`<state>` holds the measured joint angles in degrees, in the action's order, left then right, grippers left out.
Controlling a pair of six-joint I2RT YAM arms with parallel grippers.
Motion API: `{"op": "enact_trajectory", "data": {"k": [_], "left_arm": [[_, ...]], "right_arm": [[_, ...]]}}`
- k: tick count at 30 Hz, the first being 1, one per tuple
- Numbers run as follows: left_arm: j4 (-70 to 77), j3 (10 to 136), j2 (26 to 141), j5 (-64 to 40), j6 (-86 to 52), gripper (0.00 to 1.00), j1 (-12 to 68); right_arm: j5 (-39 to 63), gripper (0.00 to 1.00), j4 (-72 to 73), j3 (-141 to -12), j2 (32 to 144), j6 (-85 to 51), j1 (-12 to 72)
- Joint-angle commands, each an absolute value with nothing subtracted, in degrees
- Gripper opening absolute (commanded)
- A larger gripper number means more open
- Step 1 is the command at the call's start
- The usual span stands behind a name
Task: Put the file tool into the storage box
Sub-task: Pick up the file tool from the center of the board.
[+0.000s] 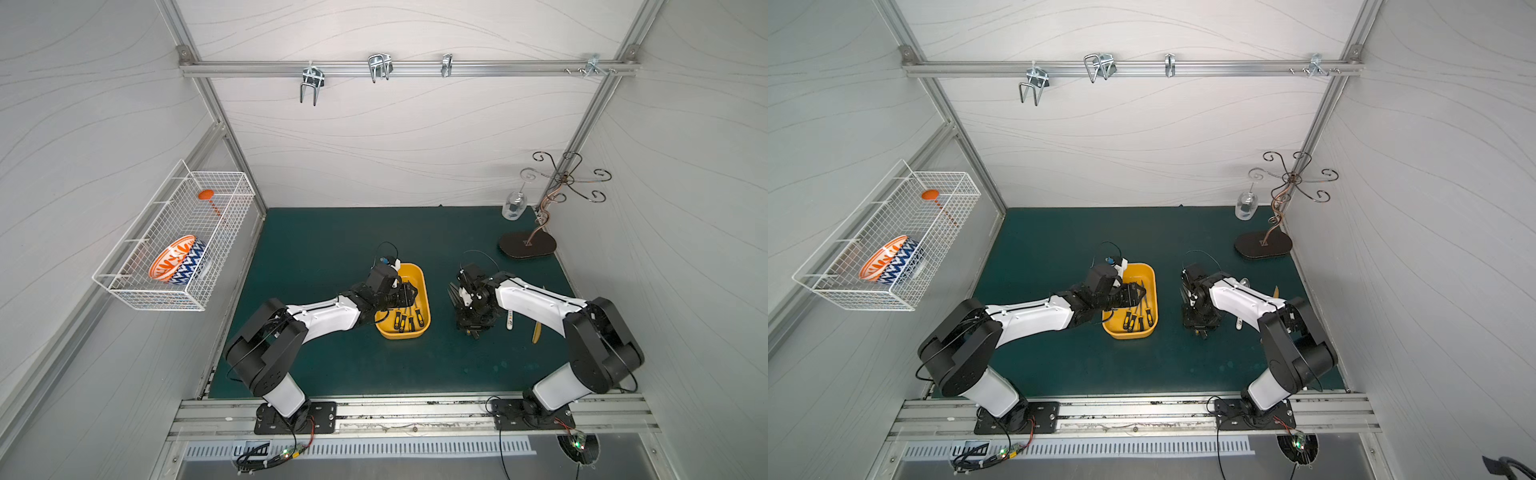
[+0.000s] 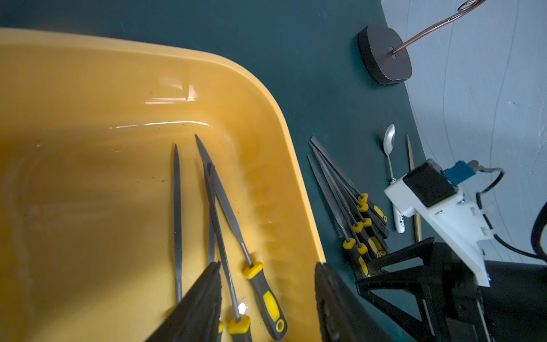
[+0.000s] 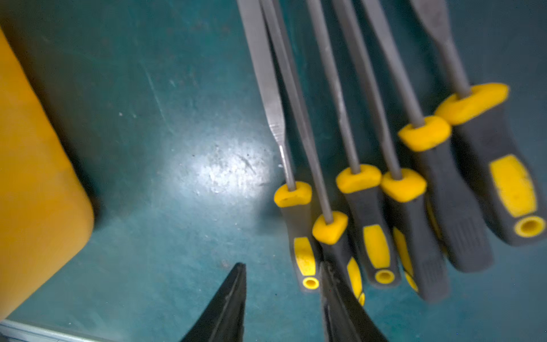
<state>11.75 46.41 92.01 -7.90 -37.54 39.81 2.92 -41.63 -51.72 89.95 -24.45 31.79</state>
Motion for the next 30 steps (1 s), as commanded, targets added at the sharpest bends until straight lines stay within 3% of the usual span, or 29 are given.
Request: {"op": "enact_trajectory", "data": {"k": [1,6,9,12,15,18,23,30], "left_arm": [[12.1,46.2,90.0,-7.2,-37.1,0.55,40.1],[12.1,45.9,88.9,-6.6,-36.8,0.55,40.0],[11.8,45.9,87.7,-6.4,-36.6,0.56,40.0],[11.7,45.8,86.3,-6.5,-36.1,0.63,40.0],[11.7,45.9,85.0,-7.1,-35.6,0.7,40.0],[12.7,46.0,83.6,-8.4,-35.6,0.75,40.0],[14.3,46.0,82.5,-10.5,-36.3,0.76,40.0],[16.0,45.7,81.9,-11.5,-36.8,0.76,40.1]], "right_arm": [[2.1,0.43,-41.8,-52.0,93.8,-23.7,32.9],[2.3,0.38,-40.7,-52.9,96.7,-24.0,34.3],[2.2,0.23,-40.4,-53.3,97.3,-23.8,35.0],[3.8,0.06,-39.7,-54.1,96.0,-23.3,35.3],[8.0,0.0,-38.0,-55.3,92.7,-23.5,35.3],[15.2,0.0,-34.6,-56.0,87.6,-24.2,35.7],[19.4,0.01,-34.2,-59.3,82.8,-22.9,37.1],[26.3,0.03,-31.2,-61.6,83.2,-21.5,40.0]]}}
